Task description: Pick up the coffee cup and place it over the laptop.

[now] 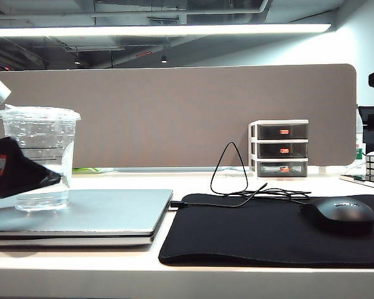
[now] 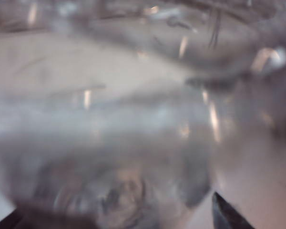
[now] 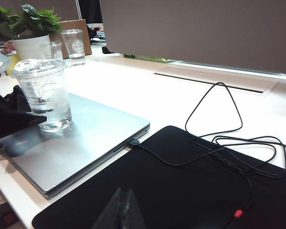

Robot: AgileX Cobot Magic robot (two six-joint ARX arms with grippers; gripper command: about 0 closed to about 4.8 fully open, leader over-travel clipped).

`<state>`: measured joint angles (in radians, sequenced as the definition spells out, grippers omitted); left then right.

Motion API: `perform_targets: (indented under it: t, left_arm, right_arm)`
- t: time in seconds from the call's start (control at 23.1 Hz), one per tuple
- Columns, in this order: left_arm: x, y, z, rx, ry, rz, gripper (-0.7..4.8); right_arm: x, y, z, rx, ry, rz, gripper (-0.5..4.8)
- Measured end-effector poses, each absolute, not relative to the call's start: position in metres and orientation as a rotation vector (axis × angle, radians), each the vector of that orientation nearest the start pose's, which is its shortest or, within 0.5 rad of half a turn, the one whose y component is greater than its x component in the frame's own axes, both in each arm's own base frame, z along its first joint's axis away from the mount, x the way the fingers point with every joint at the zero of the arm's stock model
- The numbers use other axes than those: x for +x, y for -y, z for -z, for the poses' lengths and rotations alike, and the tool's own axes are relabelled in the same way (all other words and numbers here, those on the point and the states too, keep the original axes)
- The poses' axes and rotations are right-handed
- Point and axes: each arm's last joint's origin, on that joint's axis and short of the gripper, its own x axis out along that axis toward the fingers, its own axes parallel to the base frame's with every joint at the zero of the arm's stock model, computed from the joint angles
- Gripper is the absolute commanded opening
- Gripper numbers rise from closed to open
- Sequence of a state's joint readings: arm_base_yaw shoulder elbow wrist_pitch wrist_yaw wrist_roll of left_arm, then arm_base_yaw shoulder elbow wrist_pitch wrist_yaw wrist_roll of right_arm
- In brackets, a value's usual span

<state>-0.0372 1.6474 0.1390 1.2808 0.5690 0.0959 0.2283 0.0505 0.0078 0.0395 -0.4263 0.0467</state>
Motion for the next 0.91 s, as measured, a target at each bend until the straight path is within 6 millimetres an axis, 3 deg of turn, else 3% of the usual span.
perform_targets:
  t: [0.39,0.48,0.82,0.91]
  left_arm:
    - [0.172,0.019,-0.098,0.048,-0.192,0.489,4.79]
    - [0.173,0.019,-0.099,0.021,-0.191,0.487,4.79]
    - [0.173,0.018,-0.122,-0.048,-0.070,0.435,4.79]
    - [0.171,0.017,-0.132,-0.061,-0.007,0.420,4.21]
  right_arm:
    - [0.091,-0.034,-0.172,0.050,-0.002,-0.675,-0.01]
    - [0.091,-0.034,-0.172,0.055,-0.003,-0.679,-0.01]
    - [0.091,-0.034,-0.172,0.070,0.001,-0.683,-0.02]
    - [0.091,-0.034,-0.172,0.070,0.000,-0.679,-0.02]
